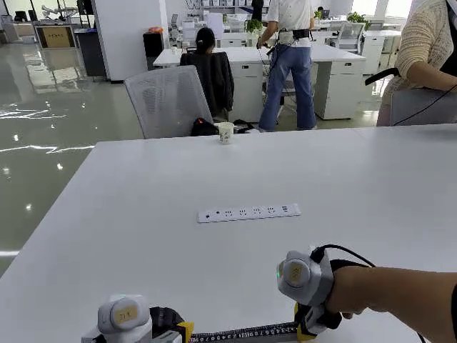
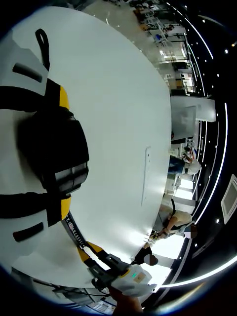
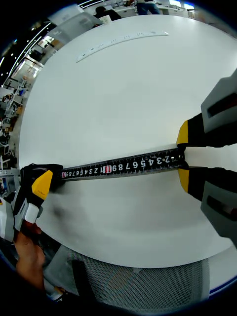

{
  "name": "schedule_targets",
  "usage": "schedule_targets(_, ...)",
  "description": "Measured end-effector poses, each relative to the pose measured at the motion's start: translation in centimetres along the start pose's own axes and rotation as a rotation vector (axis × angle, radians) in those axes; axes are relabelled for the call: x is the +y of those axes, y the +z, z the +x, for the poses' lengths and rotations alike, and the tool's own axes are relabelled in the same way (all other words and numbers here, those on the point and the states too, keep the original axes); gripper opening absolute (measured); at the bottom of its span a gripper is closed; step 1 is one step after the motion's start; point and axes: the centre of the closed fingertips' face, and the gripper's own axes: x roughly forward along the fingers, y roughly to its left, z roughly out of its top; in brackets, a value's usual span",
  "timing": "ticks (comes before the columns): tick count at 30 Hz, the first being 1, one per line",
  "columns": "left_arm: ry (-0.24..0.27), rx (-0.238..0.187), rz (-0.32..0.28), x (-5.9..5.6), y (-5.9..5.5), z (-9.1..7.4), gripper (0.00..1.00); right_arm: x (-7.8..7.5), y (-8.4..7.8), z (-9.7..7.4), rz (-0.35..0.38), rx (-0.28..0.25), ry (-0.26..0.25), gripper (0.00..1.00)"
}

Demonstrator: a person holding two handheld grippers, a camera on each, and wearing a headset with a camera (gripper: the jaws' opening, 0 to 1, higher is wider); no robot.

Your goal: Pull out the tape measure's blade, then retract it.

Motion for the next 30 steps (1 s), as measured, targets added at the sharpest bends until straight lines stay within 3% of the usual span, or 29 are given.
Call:
schedule_targets(10,-0.005,-0.002,-0.012,0.1,0.1,0.1,0.61,0.0,0.7,0.2,-0.013,-0.009,-0.003,0.12)
schedule_targets(21,-0.047,0.006,-0.047,0.2,0.0,-0.1,0.61,0.0,1.2,0.2,0.010,-0.039,0.007,0.12)
schedule_targets(30,-0.061,0.012,-0.038,0.0,0.0,-0.1,0.61,0.1,1.5,0.2,0.012,-0.049,0.011,0.12)
